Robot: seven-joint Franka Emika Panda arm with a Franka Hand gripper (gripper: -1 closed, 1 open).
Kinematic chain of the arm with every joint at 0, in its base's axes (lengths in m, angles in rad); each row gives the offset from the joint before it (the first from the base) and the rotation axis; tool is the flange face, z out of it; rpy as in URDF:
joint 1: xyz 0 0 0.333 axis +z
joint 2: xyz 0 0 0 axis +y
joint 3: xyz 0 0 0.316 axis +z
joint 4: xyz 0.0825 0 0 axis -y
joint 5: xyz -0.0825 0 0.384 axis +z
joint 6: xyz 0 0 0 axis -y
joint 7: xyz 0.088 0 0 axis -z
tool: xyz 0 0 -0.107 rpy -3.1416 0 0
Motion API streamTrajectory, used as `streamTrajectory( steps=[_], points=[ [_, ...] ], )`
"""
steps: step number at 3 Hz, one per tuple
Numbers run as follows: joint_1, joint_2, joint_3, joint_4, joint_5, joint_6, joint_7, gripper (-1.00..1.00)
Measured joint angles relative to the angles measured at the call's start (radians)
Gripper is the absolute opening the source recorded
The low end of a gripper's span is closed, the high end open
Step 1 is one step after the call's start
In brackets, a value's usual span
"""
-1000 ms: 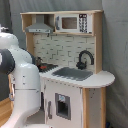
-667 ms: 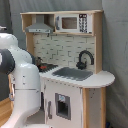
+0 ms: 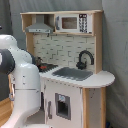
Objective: Play with the kitchen
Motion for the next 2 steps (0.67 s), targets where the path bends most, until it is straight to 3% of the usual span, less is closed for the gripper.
streamTrajectory(
  steps=[2],
  points=[
    [-0.007, 0.000, -0.017, -0.048, -0.127, 0.119, -0.130, 1.00]
  ],
)
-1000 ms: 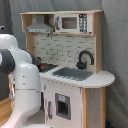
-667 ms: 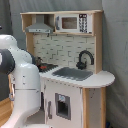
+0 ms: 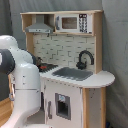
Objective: Play with the kitchen
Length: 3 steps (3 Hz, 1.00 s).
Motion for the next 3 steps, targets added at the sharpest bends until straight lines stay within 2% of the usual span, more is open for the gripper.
streamTrajectory(
  steps=[1, 2, 3],
  points=[
    [-0.004, -0.001, -0.013, -0.007, -0.034, 0.072, -0.059, 1.00],
    [-0.018, -0.006, -0.019, -0.018, -0.049, 0.146, -0.123, 1.00],
    [-0.055, -0.026, -0.019, -0.026, -0.049, 0.224, -0.195, 1.00]
  ],
)
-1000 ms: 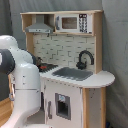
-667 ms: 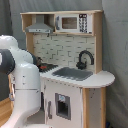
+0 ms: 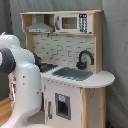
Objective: Play with the kitchen
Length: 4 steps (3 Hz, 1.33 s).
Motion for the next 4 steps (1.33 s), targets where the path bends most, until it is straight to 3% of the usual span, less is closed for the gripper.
streamTrajectory(
  steps=[1, 2, 3, 4],
  points=[
    [-0.043, -0.026, 0.001, -0.025, 0.009, 0.070, -0.046, 1.00],
    [-0.097, -0.065, 0.011, -0.094, 0.018, 0.106, -0.050, 1.00],
    [-0.134, -0.116, 0.016, -0.158, 0.063, 0.131, -0.042, 1.00],
    [-0.174, -0.135, 0.014, -0.204, 0.116, 0.176, 0.003, 1.00]
  ],
)
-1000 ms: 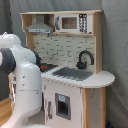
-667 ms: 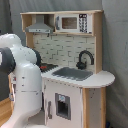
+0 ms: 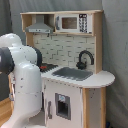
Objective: Play with the kitchen
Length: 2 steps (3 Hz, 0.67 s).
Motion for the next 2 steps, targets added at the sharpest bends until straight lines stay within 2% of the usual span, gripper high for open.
streamTrajectory(
  steps=[1, 2],
  points=[
    [-0.049, 0.001, -0.001, -0.043, 0.035, 0.060, 0.056, 1.00],
    [-0.095, 0.002, -0.001, -0.060, 0.067, 0.149, 0.094, 1.00]
  ],
)
